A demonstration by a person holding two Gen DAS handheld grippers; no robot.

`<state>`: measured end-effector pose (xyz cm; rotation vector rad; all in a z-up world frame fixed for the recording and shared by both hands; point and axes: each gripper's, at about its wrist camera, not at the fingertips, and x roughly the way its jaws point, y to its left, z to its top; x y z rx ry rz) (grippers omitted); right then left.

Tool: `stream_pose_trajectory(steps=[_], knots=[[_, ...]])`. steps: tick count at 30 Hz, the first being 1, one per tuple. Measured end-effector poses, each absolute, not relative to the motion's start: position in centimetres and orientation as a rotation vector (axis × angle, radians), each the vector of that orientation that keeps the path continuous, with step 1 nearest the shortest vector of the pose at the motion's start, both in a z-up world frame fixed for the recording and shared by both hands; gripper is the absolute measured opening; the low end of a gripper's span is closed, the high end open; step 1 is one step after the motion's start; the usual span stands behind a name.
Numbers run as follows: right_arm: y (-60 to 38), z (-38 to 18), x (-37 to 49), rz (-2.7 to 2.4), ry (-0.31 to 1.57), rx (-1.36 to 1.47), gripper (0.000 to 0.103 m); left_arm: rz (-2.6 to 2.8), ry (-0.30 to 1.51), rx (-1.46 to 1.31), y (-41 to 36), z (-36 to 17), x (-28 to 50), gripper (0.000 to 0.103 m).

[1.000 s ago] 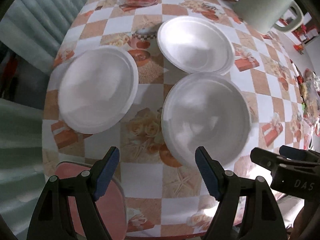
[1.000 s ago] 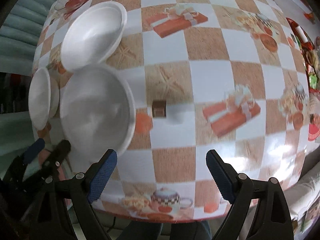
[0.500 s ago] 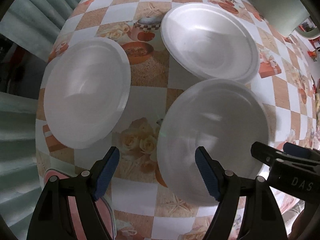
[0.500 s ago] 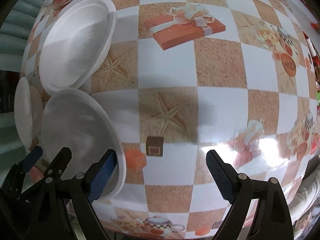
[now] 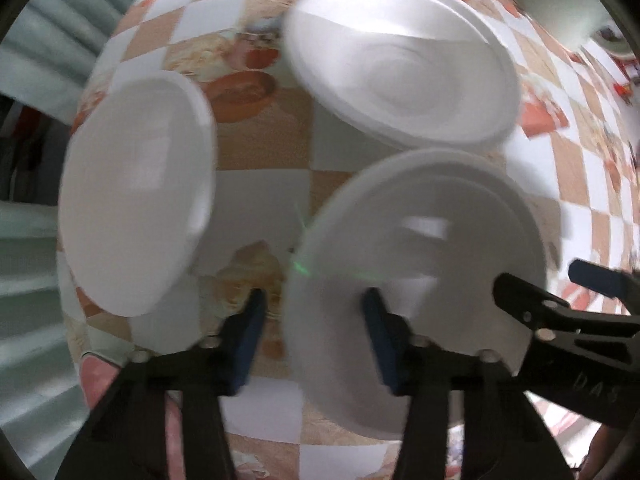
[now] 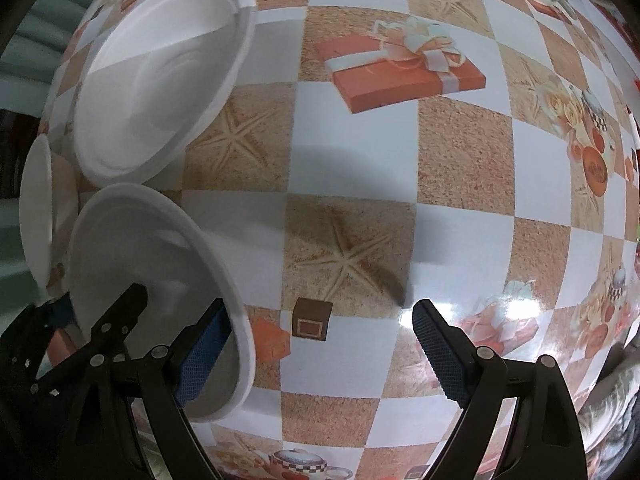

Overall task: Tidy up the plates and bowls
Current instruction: 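Move the right tool to the rim of a white round plate, then close the right gripper on the white plate rim and lift it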

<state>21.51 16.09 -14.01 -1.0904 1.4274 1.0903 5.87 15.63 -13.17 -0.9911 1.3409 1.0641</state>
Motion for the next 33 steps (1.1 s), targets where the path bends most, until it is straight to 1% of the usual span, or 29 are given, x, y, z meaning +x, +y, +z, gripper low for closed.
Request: stream_pose_trajectory(steps=[1, 4, 6, 7, 8, 9, 10, 11, 16, 26, 33], knots=[[15.8, -13.9, 21.3, 1.093, 1.423, -1.094, 0.092, 1.051, 1.341, -0.988, 15.5, -13.2, 6.0, 0.039], [15.1, -14.1, 21.2, 1.095, 1.424, -1.102, 0.090, 1.033, 1.349, -0.948, 15.1, -13.1, 6.4, 0.039], [14.8, -14.1, 21.1, 1.114, 1.440, -1.086, 0.073, 1.022, 1.359, -0.928, 14.9, -13.0, 6.6, 0.039], [14.6, -14.0, 20.9, 1.141, 1.477, -1.057, 0.058, 1.019, 1.361, -0.917, 14.6, -13.0, 6.7, 0.039], [14.5, -14.2, 20.8, 1.152, 1.505, -1.043, 0.048, 1.014, 1.363, -0.912, 14.2, -13.0, 6.8, 0.038], [14.3, -14.4, 20.5, 1.152, 1.528, -1.037, 0.043, 1.009, 1.365, -0.913, 14.0, -13.0, 6.9, 0.038], [14.2, -14.4, 20.3, 1.161, 1.536, -1.035, 0.029, 1.003, 1.366, -0.916, 13.9, -13.0, 7.0, 0.038], [14.0, -14.5, 20.0, 1.181, 1.559, -1.025, 0.018, 0.998, 1.368, -0.913, 13.3, -12.9, 7.4, 0.038], [11.8, -15.1, 19.5, 1.169, 1.580, -1.039, 0.017, 0.953, 1.399, -0.874, 11.5, -12.7, 8.2, 0.038], [4.3, -16.0, 20.6, 1.104, 1.618, -1.059, 0.017, 0.792, 1.459, -0.823, 3.6, -13.0, 10.9, 0.039], [0.4, -16.6, 20.4, 1.076, 1.641, -1.055, 0.017, 0.711, 1.489, -0.777, 0.1, -12.9, 11.9, 0.039]])
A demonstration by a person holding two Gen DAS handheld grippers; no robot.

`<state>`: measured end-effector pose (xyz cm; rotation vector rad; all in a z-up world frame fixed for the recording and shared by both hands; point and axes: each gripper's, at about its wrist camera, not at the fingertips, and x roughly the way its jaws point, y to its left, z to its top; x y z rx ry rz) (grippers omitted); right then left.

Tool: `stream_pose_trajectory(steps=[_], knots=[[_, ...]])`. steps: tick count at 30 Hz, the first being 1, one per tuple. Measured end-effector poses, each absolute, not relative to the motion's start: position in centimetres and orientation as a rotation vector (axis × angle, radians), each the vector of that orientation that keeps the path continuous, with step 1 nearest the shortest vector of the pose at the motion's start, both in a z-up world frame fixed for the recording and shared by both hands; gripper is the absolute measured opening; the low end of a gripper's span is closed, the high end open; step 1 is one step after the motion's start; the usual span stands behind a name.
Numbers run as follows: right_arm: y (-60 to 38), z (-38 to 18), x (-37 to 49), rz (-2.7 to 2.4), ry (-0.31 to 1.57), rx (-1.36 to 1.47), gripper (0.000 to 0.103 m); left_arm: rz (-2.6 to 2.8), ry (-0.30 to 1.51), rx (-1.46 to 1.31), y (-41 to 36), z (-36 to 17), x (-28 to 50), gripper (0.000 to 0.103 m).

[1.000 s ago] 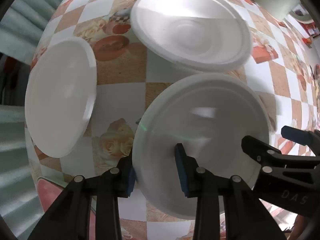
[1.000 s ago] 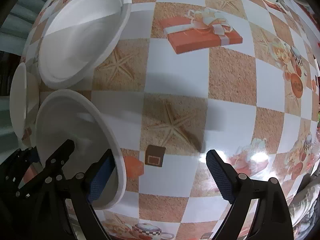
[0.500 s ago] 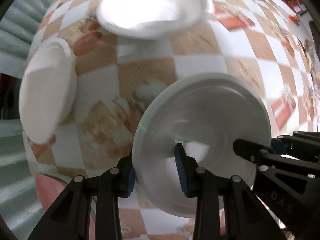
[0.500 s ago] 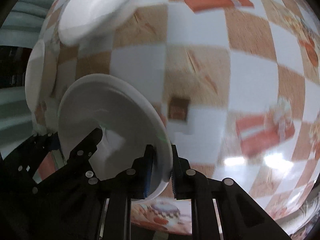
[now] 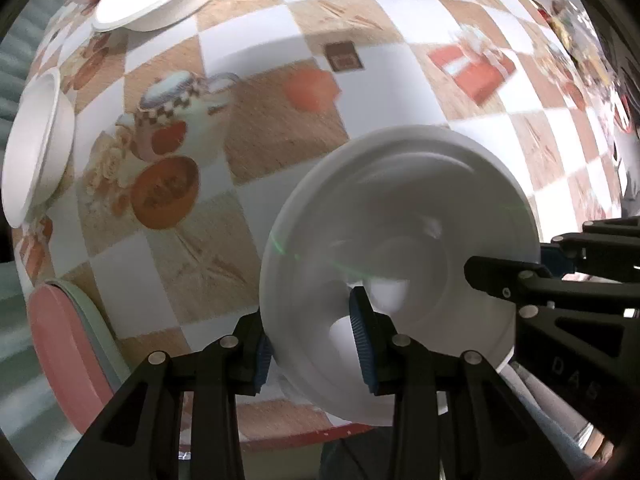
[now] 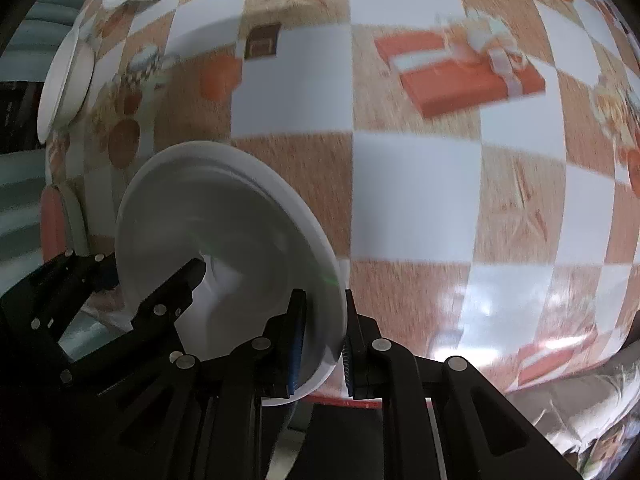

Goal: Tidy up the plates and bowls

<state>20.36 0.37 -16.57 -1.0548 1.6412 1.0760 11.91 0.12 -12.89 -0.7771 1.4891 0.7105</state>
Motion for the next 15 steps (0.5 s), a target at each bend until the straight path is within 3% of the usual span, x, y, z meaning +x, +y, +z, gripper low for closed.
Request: stream_pose_trajectory(steps=[5, 7, 9, 10, 11, 12, 15], knots=[[-1.6, -17.4, 20.4, 1.069, 1.646, -1.035, 0.018, 0.686, 1.485, -0.775, -0.7, -12.7, 12.0, 0.044], [-2.2, -17.1, 21.3, 1.080, 1.638, -1.032, 0.018, 0.675, 1.467, -0.779, -1.2, -12.4, 12.0, 0.065], [-1.9, -16.6, 21.9, 1.092, 1.625, -1.017, 0.023, 0.689, 1.430, -0.764, -3.2, -11.7, 10.4, 0.079], [-2.0, -15.8, 22.1, 1.093, 1.612, -1.012, 0.043, 0.696, 1.415, -0.761, -3.1, -11.0, 9.5, 0.080], [-2.2, -15.3, 22.3, 1.092, 1.598, -1.003, 0.073, 0.697, 1.399, -0.768, -3.1, -10.5, 8.9, 0.080], [-3.2, -13.6, 22.2, 1.096, 1.583, -0.983, 0.080, 0.698, 1.394, -0.780, -3.0, -10.3, 8.4, 0.080], [-3.1, -11.9, 23.3, 1.113, 1.556, -0.929, 0.080, 0.734, 1.390, -0.803, -2.5, -9.4, 6.8, 0.080]])
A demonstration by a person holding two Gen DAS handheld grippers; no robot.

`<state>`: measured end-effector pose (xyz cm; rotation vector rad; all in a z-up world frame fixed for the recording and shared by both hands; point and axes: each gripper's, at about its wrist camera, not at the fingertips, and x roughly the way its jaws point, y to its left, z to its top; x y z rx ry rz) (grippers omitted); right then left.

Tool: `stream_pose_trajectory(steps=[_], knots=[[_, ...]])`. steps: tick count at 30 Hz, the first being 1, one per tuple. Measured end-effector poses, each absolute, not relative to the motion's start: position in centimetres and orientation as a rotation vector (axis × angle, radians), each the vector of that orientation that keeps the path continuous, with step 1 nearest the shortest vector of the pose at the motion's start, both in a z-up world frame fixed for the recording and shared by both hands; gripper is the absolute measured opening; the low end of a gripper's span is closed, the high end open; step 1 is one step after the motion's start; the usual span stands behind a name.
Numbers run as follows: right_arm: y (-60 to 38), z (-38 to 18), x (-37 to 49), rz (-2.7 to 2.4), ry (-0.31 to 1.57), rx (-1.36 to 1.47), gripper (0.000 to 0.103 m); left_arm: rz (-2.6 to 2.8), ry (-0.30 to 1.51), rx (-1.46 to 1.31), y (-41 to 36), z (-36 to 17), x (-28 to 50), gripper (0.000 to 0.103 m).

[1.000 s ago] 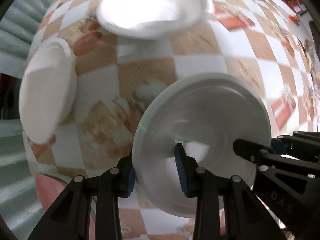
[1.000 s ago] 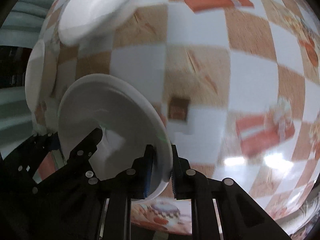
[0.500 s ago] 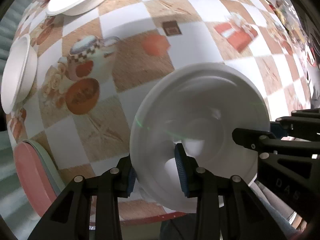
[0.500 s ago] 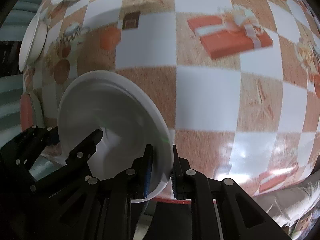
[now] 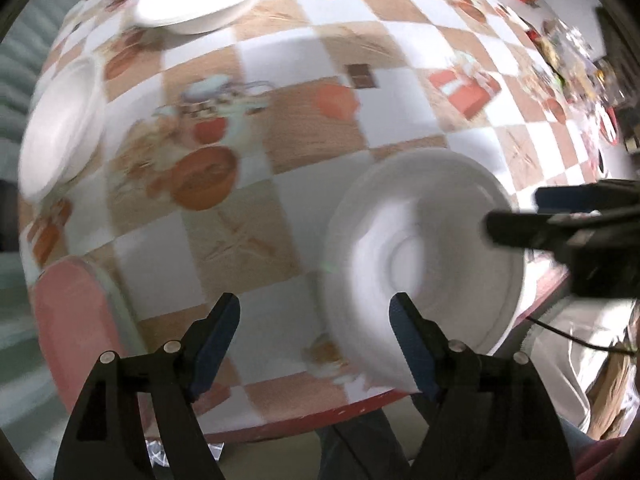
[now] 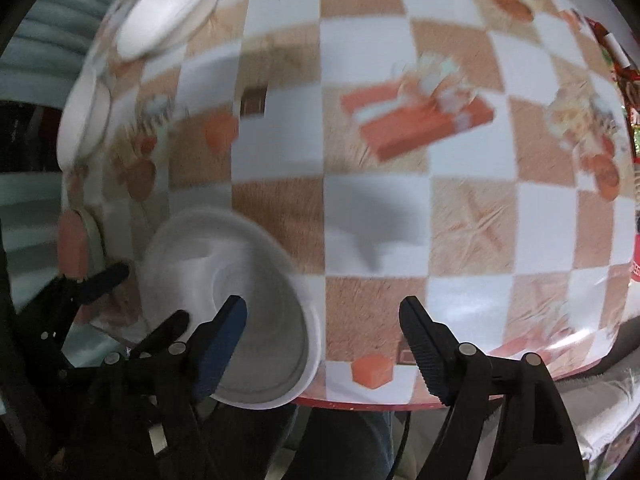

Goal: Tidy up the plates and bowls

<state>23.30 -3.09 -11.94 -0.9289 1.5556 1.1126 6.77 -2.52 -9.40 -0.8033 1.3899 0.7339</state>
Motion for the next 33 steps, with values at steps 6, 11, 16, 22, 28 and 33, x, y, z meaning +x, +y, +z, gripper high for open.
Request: stream_pose_trajectory(steps=[6, 11, 16, 22, 28, 33], knots=[[-0.6, -9.0, 25.7, 1.088, 1.509, -0.882, 0.080, 0.844, 1.312, -0.807, 0.6, -6.0, 4.5, 0.080], [4.2, -7.1, 26.4, 1.103, 1.466, -0.868, 0.080, 0.934, 1.251, -0.795, 5.9, -3.9, 3.7, 0.080], [8.5, -5.5, 26.4, 1.134, 1.416, -0.871, 0.080, 1.024, 1.200, -0.787, 11.6, -3.8, 4.3, 0.080], [13.3, -5.8, 25.1, 1.174, 1.382, -0.901, 0.080, 1.084, 1.189, -0.787, 16.6, -3.9, 4.7, 0.080], [17.3, -6.9, 24.3, 1.178, 1.408, -0.878, 0.080, 1.119, 1.194, -0.779, 20.4, -4.9, 5.6, 0.080], [20.3, -8.1, 23.9, 1.171, 1.418, -0.866, 0.080, 1.127, 1.233, -0.727, 23.1, -6.1, 6.8, 0.080]])
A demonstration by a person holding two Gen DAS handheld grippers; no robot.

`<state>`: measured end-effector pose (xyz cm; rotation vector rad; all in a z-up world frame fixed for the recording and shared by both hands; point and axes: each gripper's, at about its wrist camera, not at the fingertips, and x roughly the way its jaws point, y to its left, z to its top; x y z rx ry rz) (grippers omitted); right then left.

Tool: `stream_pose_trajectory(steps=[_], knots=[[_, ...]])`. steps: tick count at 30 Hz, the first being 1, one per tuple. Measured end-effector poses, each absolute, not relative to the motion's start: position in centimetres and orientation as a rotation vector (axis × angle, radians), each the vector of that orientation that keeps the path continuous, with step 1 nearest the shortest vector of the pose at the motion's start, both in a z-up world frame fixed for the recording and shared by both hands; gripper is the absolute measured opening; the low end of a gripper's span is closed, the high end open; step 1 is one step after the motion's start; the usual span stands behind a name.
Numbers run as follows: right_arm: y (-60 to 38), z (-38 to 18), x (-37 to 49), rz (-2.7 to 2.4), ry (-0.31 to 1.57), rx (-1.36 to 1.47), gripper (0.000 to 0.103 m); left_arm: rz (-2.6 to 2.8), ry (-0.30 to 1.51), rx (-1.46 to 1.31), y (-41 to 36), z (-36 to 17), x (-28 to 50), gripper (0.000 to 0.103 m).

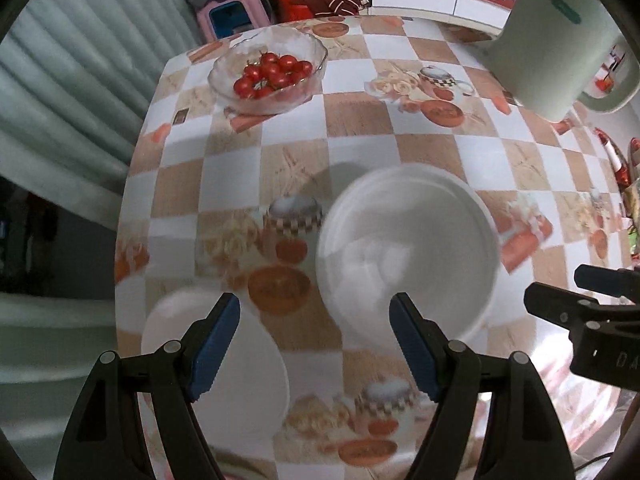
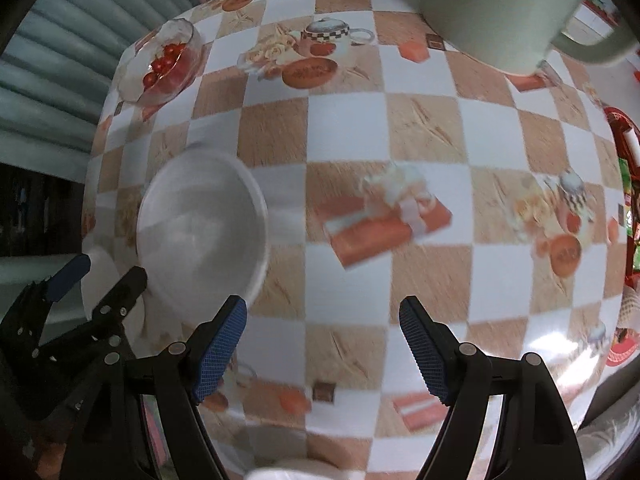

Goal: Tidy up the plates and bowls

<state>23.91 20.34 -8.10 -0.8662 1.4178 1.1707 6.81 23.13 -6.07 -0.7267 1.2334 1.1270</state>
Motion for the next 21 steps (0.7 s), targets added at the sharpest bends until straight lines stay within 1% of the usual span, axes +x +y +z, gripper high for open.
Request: stream_pose_trajectory(steps=[7, 14, 19, 21], knots=[[23.2, -10.0, 23.2, 1.168, 1.426, -0.883, 0.080, 1.133, 1.273, -0.730, 25.8, -8.2, 7.3, 0.080], [24.0, -12.2, 22.4, 1.154, 1.442, -0.908, 0.080, 1.132, 1.314, -0.726, 27.2, -10.4, 7.5, 0.080], [24.1, -12.6, 21.9, 1.160, 1.442, -0.920, 0.079, 1.114, 1.341, -0.718, 27.5, -11.3, 7.7, 0.080], [24.2, -12.7, 21.7, 1.164, 1.447, -0.922, 0.069, 1.100, 1.344, -0.744, 27.8, -11.7, 7.5, 0.080]])
